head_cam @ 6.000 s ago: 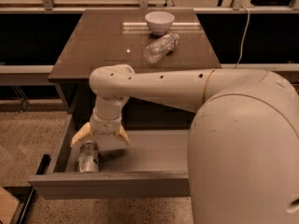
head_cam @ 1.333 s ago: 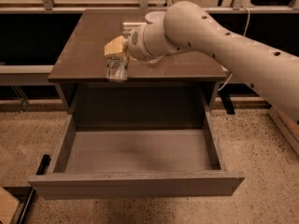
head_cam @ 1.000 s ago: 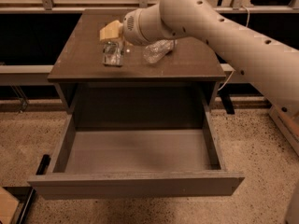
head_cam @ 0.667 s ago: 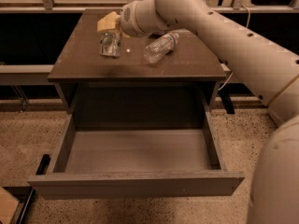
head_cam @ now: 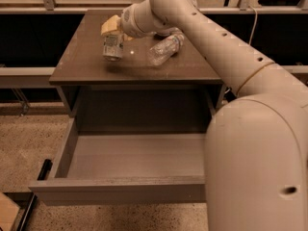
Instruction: Pick 7up can from top drawer and place on counter
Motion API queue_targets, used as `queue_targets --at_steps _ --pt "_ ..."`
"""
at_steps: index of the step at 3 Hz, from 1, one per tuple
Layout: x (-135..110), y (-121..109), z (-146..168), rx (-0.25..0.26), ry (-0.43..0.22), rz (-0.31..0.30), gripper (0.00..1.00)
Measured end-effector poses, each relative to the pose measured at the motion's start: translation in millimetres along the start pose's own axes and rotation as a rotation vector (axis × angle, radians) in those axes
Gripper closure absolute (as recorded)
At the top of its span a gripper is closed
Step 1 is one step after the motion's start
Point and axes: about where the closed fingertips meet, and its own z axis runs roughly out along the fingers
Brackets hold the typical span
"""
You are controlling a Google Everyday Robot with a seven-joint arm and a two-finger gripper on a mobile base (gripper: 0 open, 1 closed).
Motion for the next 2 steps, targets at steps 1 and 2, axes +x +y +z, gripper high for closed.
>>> queue_targets --at_steps 1,2 --pt "6 -28 24 0.05 0.06 0.041 0.73" --pt "11 -40 32 0.073 0.089 0.062 0.5"
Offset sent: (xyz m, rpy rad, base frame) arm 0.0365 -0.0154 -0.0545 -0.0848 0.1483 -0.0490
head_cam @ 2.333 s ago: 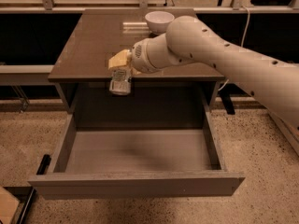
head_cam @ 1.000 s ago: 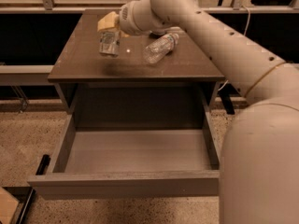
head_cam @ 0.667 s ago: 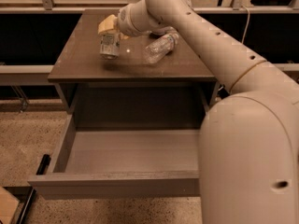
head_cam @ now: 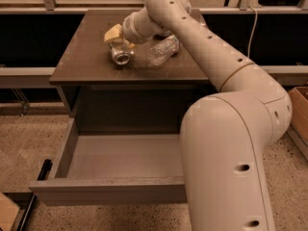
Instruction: Pick 7up can from top drawer and place on counter
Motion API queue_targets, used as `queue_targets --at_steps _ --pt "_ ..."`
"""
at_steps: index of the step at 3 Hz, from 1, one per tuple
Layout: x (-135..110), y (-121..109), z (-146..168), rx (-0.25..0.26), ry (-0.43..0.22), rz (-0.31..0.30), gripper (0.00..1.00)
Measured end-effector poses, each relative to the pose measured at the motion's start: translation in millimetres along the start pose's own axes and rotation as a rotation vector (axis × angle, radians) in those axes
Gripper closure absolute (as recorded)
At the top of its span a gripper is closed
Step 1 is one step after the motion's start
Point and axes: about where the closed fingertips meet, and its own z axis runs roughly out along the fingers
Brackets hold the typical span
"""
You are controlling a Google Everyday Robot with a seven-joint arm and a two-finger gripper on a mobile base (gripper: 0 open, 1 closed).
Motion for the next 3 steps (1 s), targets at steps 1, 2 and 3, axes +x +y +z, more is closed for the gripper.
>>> queue_targets --at_steps 1,2,3 --pt "2.5 1.6 4.2 -0.003 0.006 -0.002 0.19" --pt "4.2 2.1 7.1 -0.004 0.01 -0.002 0.0" --pt "4.3 2.2 7.3 -0.004 0.011 -0.002 0.0"
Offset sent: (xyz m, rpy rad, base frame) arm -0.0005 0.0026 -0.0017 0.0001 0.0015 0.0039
